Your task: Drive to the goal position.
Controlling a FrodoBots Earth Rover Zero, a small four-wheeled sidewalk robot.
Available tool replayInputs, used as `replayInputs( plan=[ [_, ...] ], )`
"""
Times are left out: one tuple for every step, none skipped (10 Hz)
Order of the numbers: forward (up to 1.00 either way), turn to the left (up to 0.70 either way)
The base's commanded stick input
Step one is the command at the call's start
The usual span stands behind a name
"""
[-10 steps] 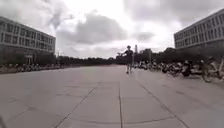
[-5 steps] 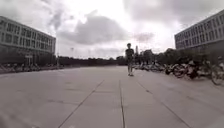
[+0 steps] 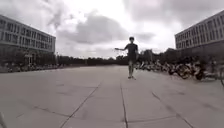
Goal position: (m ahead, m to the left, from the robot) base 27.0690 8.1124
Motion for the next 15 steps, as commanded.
replayInputs(
  plan=[
    [0.70, 0.00],
    [0.70, 0.00],
    [0.70, 0.00],
    [0.70, 0.00],
    [0.70, 0.00],
    [0.70, 0.00],
    [0.70, 0.00],
    [0.70, 0.00],
    [0.70, 0.00],
    [0.70, 0.00],
    [0.70, 0.00],
    [0.70, 0.00],
    [0.70, 0.00],
    [0.70, 0.00],
    [0.70, 0.00]
  ],
)
